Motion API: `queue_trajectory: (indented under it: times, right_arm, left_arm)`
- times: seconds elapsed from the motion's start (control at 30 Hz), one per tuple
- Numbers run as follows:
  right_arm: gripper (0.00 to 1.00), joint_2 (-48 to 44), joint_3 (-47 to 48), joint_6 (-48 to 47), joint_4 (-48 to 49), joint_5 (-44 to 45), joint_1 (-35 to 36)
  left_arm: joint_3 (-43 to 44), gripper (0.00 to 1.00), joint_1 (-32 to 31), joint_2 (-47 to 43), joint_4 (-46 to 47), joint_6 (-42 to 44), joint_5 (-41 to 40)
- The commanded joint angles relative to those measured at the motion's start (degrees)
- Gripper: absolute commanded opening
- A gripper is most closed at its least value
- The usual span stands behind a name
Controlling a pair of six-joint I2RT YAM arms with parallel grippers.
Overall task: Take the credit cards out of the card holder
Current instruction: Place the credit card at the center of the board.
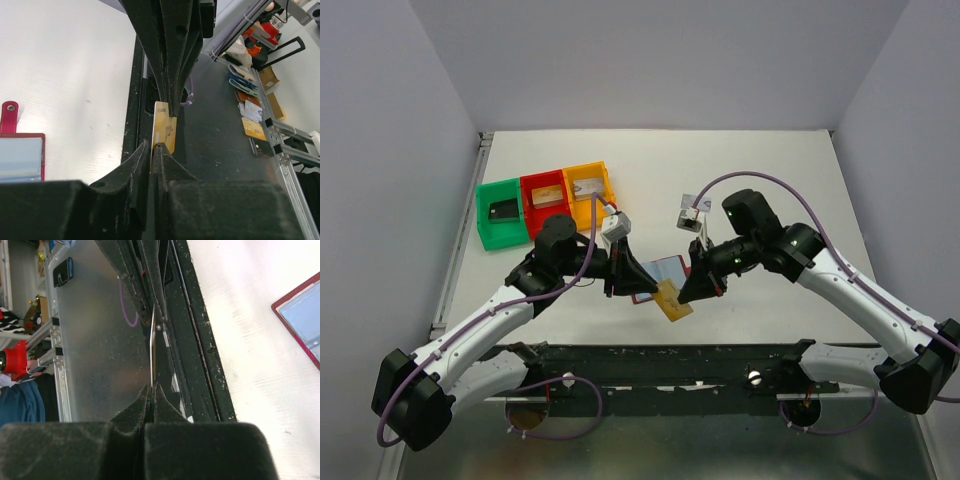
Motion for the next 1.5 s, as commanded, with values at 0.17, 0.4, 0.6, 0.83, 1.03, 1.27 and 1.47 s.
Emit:
queue_trajectory:
  times: [0.17,0.4,0.6,0.83,1.03,1.27,1.47]
  right_arm:
    - [0.0,-0.7,2.1,-0.2,-1.2,0.9,0.8]
    - [0.55,-3.1,2.3,3.2,-0.2,9.0,0.6]
    - [0.67,-6.6,3.9,9.0,-0.8,23.4,-1.1]
    - [0.67,-16.2,-4.1,15.8,6.2,47.2,-1.5]
    - [0.66,-22.8,-16.7,23.0,16.6,48.2,-1.5]
    - [0.64,-24.6,-25.5,27.0,23.6,43.8,-1.6]
    - [0.63,-22.0,-25.9,25.8,23.5,42.4,-1.5]
  left_arm:
    - [0.5,0.0,-0.2,0.4,3.9,-1.3,2.6]
    - [-0.4,0.0,-0.1,-0.6,6.0,-3.0,0.1]
    - [-2.6,0.0,5.4,-1.6,12.0,-9.7,-6.7]
    - [-2.0,0.0,10.6,-0.7,10.5,-16.5,-35.7]
    - [5.4,0.0,10.7,11.8,7.9,-20.9,-51.4]
    - [15.4,0.0,10.6,27.3,5.5,-22.8,-59.5]
    - [21.2,0.0,10.5,38.6,7.0,-25.9,-60.1]
